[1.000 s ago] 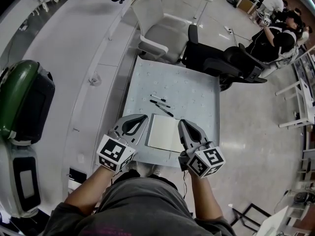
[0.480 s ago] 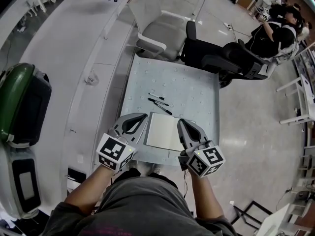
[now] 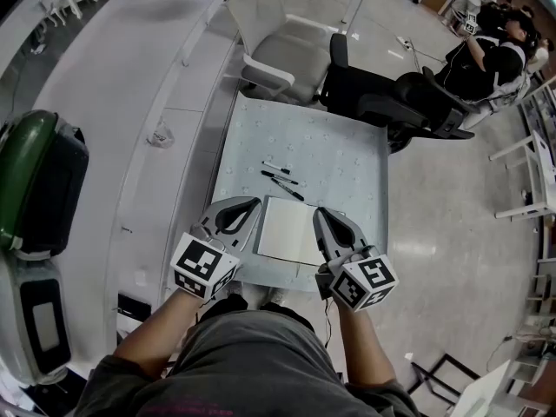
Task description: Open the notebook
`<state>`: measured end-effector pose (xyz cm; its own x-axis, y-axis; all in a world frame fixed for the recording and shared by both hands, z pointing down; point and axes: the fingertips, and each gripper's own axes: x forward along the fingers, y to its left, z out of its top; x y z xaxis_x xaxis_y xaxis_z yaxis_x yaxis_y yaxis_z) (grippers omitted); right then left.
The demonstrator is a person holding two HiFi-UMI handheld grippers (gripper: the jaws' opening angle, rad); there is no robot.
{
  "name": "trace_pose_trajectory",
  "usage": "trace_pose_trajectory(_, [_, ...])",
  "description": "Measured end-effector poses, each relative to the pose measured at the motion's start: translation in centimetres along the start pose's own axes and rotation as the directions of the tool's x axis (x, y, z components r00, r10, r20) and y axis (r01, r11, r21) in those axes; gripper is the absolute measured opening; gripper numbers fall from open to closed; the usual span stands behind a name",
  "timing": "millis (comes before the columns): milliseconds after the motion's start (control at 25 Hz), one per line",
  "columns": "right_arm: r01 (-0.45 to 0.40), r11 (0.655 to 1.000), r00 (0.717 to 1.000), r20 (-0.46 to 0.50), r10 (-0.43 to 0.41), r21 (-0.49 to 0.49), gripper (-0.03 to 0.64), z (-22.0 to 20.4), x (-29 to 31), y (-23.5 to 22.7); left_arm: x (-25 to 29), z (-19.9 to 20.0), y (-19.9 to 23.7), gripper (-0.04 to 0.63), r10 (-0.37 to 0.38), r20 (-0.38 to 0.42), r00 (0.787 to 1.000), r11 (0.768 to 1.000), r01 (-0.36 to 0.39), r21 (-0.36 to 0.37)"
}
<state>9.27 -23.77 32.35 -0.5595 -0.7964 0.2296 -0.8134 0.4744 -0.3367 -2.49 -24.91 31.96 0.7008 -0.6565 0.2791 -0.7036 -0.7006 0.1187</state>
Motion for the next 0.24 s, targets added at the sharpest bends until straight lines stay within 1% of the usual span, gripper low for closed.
trace_pose_trajectory(240, [0.000, 1.000, 1.000, -0.002, 0.000, 0.003, 0.003, -0.09, -0.08, -0.41, 0.41, -0.07, -0.09, 0.002, 0.002, -0.002, 1.000, 1.000, -0.002, -0.011])
